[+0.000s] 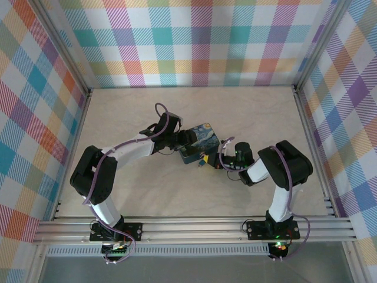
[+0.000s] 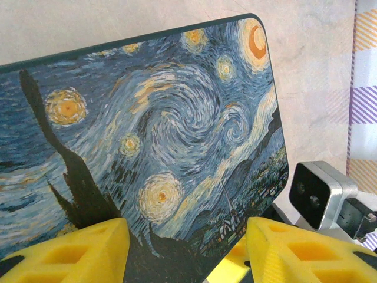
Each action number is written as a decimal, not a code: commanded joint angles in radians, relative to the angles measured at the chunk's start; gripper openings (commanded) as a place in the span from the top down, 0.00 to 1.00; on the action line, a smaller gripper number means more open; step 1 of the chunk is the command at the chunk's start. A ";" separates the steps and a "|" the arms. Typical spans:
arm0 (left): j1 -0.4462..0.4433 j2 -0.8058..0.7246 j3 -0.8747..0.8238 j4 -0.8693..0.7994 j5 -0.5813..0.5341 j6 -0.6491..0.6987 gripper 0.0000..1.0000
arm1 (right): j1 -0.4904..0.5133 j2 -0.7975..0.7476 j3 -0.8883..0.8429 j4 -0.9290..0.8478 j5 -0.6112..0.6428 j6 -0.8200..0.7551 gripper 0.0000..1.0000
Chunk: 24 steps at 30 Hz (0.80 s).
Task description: Unlock a padlock with a key
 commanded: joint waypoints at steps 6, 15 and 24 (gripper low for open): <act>-0.017 0.010 -0.055 -0.030 -0.009 0.002 0.44 | -0.015 -0.057 -0.018 0.021 0.031 0.044 1.00; -0.018 -0.006 -0.047 -0.036 -0.009 0.012 0.41 | -0.034 -0.119 -0.044 -0.036 0.074 0.034 1.00; 0.033 -0.101 0.028 -0.111 -0.036 0.101 0.24 | -0.045 -0.344 -0.069 -0.315 0.107 -0.037 1.00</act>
